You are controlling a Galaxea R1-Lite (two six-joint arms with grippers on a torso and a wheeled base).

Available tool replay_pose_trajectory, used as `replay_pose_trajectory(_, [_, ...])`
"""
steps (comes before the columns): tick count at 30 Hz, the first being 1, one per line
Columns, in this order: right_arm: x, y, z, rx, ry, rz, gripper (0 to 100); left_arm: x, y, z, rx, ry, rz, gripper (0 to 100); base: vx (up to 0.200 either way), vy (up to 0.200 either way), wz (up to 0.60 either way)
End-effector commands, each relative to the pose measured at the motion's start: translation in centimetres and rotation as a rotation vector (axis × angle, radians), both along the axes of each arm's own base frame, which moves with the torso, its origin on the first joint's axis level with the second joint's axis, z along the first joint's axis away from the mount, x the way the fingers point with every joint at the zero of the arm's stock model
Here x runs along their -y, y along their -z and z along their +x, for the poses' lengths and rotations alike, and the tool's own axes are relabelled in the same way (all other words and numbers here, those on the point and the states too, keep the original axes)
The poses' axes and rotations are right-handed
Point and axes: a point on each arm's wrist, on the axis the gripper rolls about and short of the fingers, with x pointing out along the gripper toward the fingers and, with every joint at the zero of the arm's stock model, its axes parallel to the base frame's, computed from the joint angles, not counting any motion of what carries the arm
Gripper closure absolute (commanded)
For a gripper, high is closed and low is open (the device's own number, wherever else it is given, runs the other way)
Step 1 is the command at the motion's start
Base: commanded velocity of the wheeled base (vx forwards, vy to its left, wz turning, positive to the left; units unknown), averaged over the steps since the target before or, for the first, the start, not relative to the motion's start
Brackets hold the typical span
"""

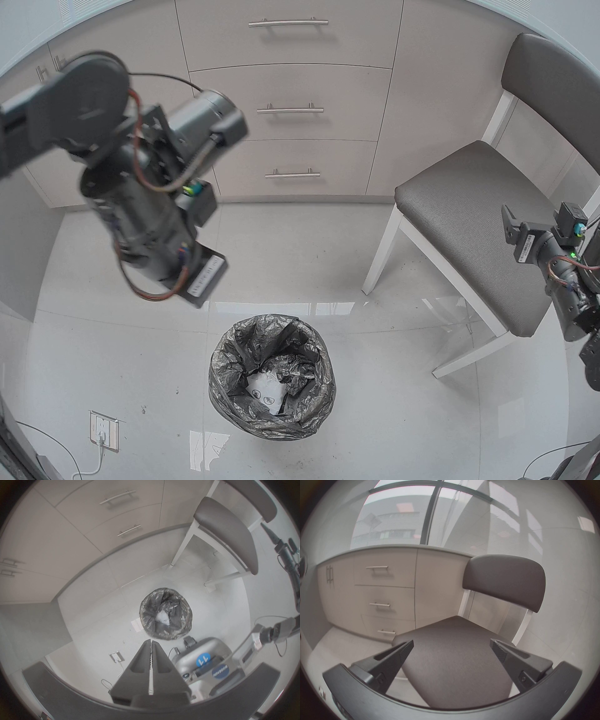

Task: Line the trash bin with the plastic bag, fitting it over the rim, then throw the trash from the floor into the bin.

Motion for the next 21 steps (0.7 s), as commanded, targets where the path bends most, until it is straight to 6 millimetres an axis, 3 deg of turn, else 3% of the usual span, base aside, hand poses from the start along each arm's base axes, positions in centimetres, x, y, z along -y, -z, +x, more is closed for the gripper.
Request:
replay_pose_trajectory(1, [5.2,-3.2,-14.0,-0.077,-0.086,-0.092,0,-15.1,-10.4,-18.8,0.289,-0.129,-0.220,100,0.000,0.000,0.00])
replay_pose_trajectory(2, [6.2,-2.8,-15.4,-0.079,-0.060,-0.089,0,-17.2,-11.0,-21.7,0.385,-0.157,-0.275,100,0.000,0.000,0.00])
replay_pose_trajectory(3, [6.4,-2.7,-15.7,-0.078,-0.051,-0.087,0,-17.7,-11.1,-22.5,0.407,-0.162,-0.287,100,0.000,0.000,0.00])
replay_pose_trajectory(4, [7.7,-2.1,-17.8,-0.049,0.006,-0.065,0,-20.3,-11.0,-26.9,0.518,-0.191,-0.358,100,0.000,0.000,0.00])
replay_pose_trajectory(5, [8.3,-1.7,-19.1,-0.017,0.047,-0.051,0,-22.0,-10.6,-30.0,0.594,-0.214,-0.402,100,0.000,0.000,0.00])
replay_pose_trajectory(7, [9.1,-1.3,-21.2,0.031,0.111,-0.032,0,-23.8,-9.3,-35.3,0.744,-0.281,-0.464,100,0.000,0.000,0.00])
replay_pose_trajectory(8, [9.5,-0.9,-22.5,0.050,0.153,-0.033,0,-24.0,-8.4,-38.3,0.849,-0.338,-0.485,100,0.000,0.000,0.00])
replay_pose_trajectory(9, [9.6,-0.7,-23.1,0.057,0.170,-0.035,0,-23.9,-8.1,-39.5,0.897,-0.363,-0.491,100,0.000,0.000,0.00])
replay_pose_trajectory(10, [9.6,-0.7,-23.1,0.057,0.170,-0.035,0,-23.9,-8.1,-39.5,0.897,-0.363,-0.491,100,0.000,0.000,0.00])
replay_pose_trajectory(11, [10.0,0.3,-26.0,0.066,0.254,-0.075,0,-22.1,-5.3,-41.9,0.977,-0.479,-0.455,100,0.000,0.000,0.00])
replay_pose_trajectory(12, [10.0,1.0,-27.6,0.070,0.281,-0.105,0,-21.4,-3.5,-43.0,1.008,-0.513,-0.442,100,0.000,0.000,0.00])
replay_pose_trajectory(13, [10.0,1.1,-27.7,0.069,0.282,-0.110,0,-21.3,-3.2,-43.1,1.012,-0.518,-0.441,100,0.000,0.000,0.00])
replay_pose_trajectory(14, [10.0,1.7,-28.5,0.074,0.285,-0.124,0,-20.5,-0.3,-44.4,1.064,-0.528,-0.425,100,0.000,0.000,0.00])
replay_pose_trajectory(16, [9.9,0.8,-28.7,0.136,0.313,-0.096,0,-19.7,2.1,-44.8,1.111,-0.501,-0.387,100,0.000,0.000,0.00])
replay_pose_trajectory(19, [9.9,0.4,-29.0,0.175,0.317,-0.093,0,-19.4,5.0,-44.7,1.155,-0.493,-0.371,100,0.000,0.000,0.00])
replay_pose_trajectory(21, [9.8,1.0,-28.6,0.144,0.323,-0.102,0,-18.7,8.5,-42.5,1.173,-0.528,-0.351,100,0.000,0.000,0.00])
